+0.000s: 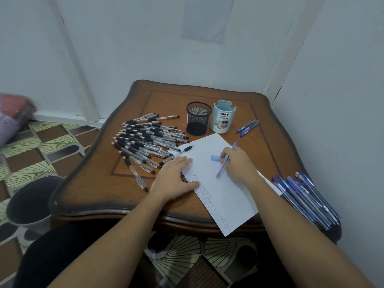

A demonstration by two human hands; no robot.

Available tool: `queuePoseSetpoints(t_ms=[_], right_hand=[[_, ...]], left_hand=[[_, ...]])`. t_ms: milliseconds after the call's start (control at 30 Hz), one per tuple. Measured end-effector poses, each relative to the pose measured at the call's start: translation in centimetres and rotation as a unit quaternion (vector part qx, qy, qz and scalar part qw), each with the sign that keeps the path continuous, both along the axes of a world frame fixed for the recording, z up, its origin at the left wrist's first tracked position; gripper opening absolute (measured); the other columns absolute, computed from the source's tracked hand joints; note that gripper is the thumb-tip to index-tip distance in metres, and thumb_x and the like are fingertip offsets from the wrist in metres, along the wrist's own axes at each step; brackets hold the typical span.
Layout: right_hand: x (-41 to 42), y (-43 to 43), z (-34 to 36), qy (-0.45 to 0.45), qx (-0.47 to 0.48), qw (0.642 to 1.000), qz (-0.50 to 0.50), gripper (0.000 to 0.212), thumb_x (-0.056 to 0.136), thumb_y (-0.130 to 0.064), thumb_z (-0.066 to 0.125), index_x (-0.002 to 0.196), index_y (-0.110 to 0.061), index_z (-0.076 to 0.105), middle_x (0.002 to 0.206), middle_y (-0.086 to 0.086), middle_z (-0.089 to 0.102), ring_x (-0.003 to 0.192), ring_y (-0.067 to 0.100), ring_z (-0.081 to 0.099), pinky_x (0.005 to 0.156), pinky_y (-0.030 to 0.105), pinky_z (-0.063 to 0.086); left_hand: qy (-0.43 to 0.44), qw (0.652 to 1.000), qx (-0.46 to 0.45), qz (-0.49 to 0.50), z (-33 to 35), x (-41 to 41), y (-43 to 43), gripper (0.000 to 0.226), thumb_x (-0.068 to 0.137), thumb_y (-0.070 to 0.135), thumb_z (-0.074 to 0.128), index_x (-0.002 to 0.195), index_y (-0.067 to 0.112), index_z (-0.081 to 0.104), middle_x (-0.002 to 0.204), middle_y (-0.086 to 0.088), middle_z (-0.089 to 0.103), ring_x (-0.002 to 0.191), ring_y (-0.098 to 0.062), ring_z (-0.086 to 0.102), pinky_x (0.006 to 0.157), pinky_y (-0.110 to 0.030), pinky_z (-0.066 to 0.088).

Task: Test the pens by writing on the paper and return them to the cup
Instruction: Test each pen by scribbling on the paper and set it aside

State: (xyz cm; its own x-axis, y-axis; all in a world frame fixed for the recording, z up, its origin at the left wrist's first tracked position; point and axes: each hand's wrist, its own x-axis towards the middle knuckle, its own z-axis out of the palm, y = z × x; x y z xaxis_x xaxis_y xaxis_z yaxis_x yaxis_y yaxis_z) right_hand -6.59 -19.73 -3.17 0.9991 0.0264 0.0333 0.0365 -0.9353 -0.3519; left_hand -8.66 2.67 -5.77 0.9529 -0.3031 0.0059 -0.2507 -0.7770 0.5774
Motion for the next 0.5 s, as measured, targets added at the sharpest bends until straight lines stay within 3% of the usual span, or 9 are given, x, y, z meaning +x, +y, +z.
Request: queuePoseSetpoints(t_ms=[167, 267, 333, 433, 500], right_hand=[[-1.1, 2.2, 0.8, 0.028, 0.087, 0.994, 0.061, 0.007, 0.096, -0.014, 0.059, 0.1, -0.016, 0.063, 0.102, 0.006, 0.063, 0.089, 0.015, 0.054, 0.077, 0.026, 0.044], [-1.9, 3.8, 1.0, 0.038, 0.108, 0.988, 0.106, 0.004, 0.095, -0.018, 0.062, 0.095, -0.021, 0.063, 0.095, 0.003, 0.062, 0.079, 0.008, 0.051, 0.07, 0.023, 0.041], [-2.3, 4.5, 0.9, 0.028, 0.128, 0.984, 0.117, 0.002, 0.095, -0.021, 0.063, 0.097, -0.022, 0.063, 0.096, 0.0, 0.063, 0.081, 0.008, 0.052, 0.074, 0.026, 0.045], [-2.8, 4.6, 0.9, 0.021, 0.198, 0.974, 0.108, 0.021, 0.101, -0.032, 0.053, 0.119, -0.027, 0.062, 0.107, -0.015, 0.06, 0.093, 0.003, 0.054, 0.083, 0.022, 0.044], [-3.2, 4.6, 1.1, 0.014, 0.304, 0.952, 0.038, 0.028, 0.105, -0.038, 0.037, 0.122, -0.033, 0.059, 0.095, -0.021, 0.053, 0.086, 0.001, 0.052, 0.076, 0.017, 0.041]], left_hand=[[-0.018, 0.998, -0.06, 0.021, 0.1, -0.1, -0.1, 0.051, 0.094, 0.049, 0.053, 0.142, 0.036, 0.043, 0.15, 0.007, 0.042, 0.142, -0.017, 0.03, 0.115, -0.039, 0.025], [-0.029, 0.995, -0.097, 0.011, 0.0, -0.1, -0.2, 0.03, 0.098, 0.041, 0.05, 0.125, 0.034, 0.057, 0.133, 0.011, 0.056, 0.132, -0.015, 0.04, 0.111, -0.04, 0.032], [-0.024, 0.992, -0.124, 0.01, -0.3, 0.1, -0.1, 0.022, 0.098, 0.037, 0.051, 0.115, 0.031, 0.063, 0.126, 0.011, 0.06, 0.131, -0.015, 0.042, 0.108, -0.039, 0.033], [0.007, 0.987, -0.159, 0.035, -0.6, 0.3, 0.0, 0.023, 0.098, 0.036, 0.052, 0.118, 0.03, 0.064, 0.146, 0.006, 0.048, 0.143, -0.012, 0.027, 0.113, -0.038, 0.026], [0.021, 0.983, -0.176, 0.05, -0.3, 0.2, -0.1, 0.027, 0.099, 0.036, 0.052, 0.123, 0.029, 0.062, 0.149, 0.007, 0.043, 0.144, -0.009, 0.024, 0.113, -0.034, 0.023]])
